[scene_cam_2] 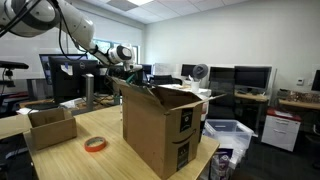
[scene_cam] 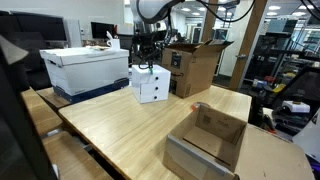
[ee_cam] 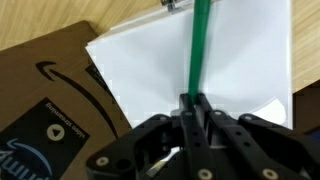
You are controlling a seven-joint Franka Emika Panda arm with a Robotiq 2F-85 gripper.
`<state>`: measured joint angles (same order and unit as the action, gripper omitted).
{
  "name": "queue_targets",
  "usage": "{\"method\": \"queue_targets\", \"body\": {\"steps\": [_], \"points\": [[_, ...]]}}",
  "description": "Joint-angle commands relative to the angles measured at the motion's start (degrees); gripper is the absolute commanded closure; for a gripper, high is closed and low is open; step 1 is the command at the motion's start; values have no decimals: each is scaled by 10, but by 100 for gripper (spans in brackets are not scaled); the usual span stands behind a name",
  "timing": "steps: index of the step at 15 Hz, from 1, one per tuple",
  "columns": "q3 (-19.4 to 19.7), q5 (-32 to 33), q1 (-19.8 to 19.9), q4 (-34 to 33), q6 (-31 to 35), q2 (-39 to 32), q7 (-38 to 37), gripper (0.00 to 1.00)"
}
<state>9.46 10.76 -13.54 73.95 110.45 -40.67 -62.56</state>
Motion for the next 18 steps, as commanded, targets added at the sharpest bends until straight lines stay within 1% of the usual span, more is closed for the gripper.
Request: {"method": "queue_targets", "body": {"steps": [1,2,3,9,10,11,14,16,18], "points": [[-1,18,4,-10,-13,-13,-28,68],[-2,20,4,-10,-15,-13,-28,65],[-2,21,4,-10,-15,-13,-29,61],[-3,29,4,-15,-33,-14,-30,30],[-3,29,4,-16,-34,-14,-31,23],[-3,29,4,-16,-31,-13,-33,19],[-5,27,4,-18,-27,-14,-38,2],[-8,26,4,-20,-30,-16,-35,0],[-15,20,4,-14,-30,-15,-29,0]]}}
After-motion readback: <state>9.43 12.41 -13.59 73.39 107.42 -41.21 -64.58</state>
